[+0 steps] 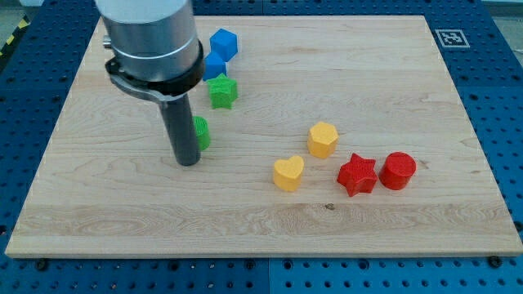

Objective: Push the green circle closer to the green star

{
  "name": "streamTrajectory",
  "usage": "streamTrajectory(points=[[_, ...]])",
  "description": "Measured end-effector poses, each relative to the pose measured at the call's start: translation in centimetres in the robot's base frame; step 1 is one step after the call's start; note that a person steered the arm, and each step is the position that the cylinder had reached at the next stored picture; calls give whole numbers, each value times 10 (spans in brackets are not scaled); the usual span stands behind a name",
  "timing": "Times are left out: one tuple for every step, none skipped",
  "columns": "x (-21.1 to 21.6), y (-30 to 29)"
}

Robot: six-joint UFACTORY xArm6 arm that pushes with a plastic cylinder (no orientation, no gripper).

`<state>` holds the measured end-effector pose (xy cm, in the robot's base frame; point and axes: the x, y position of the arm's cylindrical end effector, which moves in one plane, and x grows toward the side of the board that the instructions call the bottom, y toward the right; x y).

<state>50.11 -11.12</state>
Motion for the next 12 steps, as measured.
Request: streamTrajectory(points=[[-1, -22], [-7, -19], [-13, -2], [-22, 15], [-29, 25], [-30, 27], [-30, 49], [-31, 79], [-69, 124], [-84, 191], [-49, 262], [-29, 265]])
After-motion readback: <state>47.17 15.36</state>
